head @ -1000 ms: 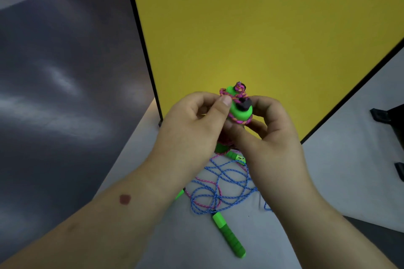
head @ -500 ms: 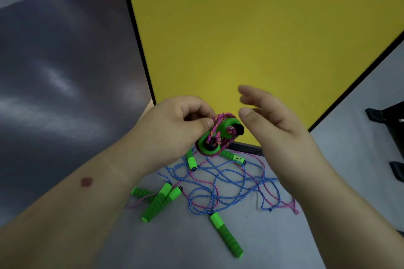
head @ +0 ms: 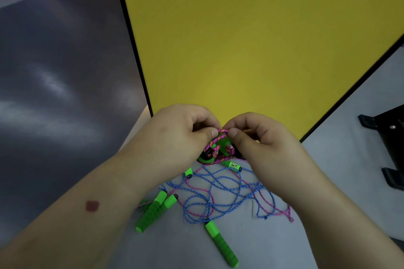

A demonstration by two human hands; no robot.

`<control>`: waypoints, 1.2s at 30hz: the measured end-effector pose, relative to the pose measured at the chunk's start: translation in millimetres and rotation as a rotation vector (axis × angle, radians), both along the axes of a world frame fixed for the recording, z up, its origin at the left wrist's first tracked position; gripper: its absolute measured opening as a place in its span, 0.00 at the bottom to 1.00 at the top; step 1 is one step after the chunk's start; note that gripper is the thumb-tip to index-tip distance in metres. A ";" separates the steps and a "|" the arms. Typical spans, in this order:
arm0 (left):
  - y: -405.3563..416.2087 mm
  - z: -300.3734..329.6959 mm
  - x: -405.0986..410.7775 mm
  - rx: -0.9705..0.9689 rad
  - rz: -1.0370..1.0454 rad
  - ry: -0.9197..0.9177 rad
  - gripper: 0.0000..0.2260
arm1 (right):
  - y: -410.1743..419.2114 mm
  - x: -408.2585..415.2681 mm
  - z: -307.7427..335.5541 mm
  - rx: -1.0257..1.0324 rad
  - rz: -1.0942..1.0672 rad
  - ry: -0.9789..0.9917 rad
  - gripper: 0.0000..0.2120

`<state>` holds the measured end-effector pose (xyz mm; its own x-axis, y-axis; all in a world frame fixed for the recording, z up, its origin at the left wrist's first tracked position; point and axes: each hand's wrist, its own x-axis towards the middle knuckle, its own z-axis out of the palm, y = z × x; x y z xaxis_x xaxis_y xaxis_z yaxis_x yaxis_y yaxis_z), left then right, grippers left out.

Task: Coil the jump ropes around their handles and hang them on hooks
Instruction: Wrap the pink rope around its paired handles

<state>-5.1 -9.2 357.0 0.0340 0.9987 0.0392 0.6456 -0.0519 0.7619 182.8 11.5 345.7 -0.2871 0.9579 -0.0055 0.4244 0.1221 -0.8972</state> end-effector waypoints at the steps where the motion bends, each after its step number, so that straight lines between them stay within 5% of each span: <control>1: 5.9 6.2 -0.1 0.001 -0.007 0.033 0.06 | 4.2 -2.1 6.6 0.018 -0.002 -0.032 0.06; 5: 40.9 60.7 -3.0 -0.013 -0.030 0.109 0.06 | 33.7 -7.3 61.4 0.066 0.023 -0.170 0.07; 16: 85.1 350.3 0.9 -0.075 -0.046 -0.286 0.07 | 65.6 12.1 366.9 0.025 -0.073 -0.129 0.09; 23: 105.0 521.7 18.2 -0.100 -0.098 -0.118 0.05 | 75.2 27.0 527.7 0.051 -0.122 -0.153 0.09; 36: 158.7 627.1 79.2 0.003 -0.132 -0.131 0.06 | 115.1 85.4 644.7 0.163 -0.170 -0.196 0.07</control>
